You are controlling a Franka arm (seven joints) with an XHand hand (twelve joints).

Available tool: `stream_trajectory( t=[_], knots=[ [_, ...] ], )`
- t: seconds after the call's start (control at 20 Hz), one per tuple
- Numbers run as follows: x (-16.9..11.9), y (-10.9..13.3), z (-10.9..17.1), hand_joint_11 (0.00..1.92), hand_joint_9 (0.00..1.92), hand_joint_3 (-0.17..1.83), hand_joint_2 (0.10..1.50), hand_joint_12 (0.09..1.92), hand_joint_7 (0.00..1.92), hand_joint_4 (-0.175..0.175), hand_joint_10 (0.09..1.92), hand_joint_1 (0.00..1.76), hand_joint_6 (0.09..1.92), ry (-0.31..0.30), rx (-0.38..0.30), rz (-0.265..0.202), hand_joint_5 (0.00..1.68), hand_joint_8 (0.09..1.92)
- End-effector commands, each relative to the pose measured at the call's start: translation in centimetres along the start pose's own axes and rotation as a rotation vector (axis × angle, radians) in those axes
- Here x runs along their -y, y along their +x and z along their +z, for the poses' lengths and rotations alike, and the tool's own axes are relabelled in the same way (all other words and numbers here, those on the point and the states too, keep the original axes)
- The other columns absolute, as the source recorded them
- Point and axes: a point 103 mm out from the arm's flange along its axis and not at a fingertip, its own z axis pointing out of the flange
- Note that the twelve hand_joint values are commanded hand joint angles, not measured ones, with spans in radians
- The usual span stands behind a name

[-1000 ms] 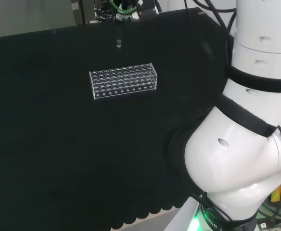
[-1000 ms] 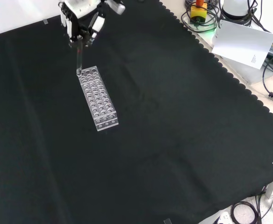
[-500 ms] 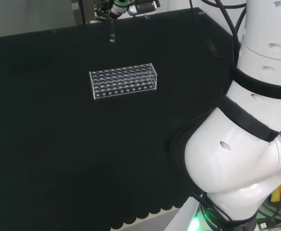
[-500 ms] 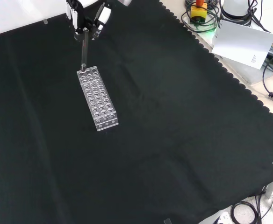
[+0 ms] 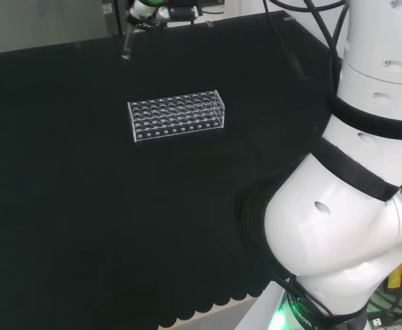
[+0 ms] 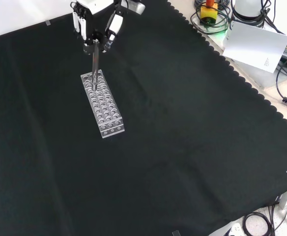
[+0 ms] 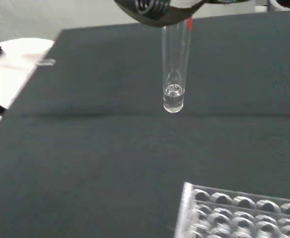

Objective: Shake the test tube.

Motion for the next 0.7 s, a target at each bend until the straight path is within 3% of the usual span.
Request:
stream_trajectory(
  t=[0.05, 0.35, 0.7],
  knots=[
    [-1.3, 2.0, -0.1, 1.24, 1.65, -0.17, 1.02, 0.89, 1.72, -0.175, 0.51, 1.24, 0.09, -0.018, 0.010, -0.041, 1.54, 0.54],
    [0.0, -3.1, 0.4, 1.24, 1.65, -0.17, 1.02, 0.89, 1.72, -0.175, 0.51, 1.24, 0.09, 0.015, 0.100, 0.062, 1.54, 0.53],
    [3.9, -12.5, 0.2, 1.24, 1.65, -0.17, 1.02, 0.89, 1.72, -0.175, 0.51, 1.24, 0.09, 0.058, 0.194, 0.272, 1.54, 0.53]
  ],
)
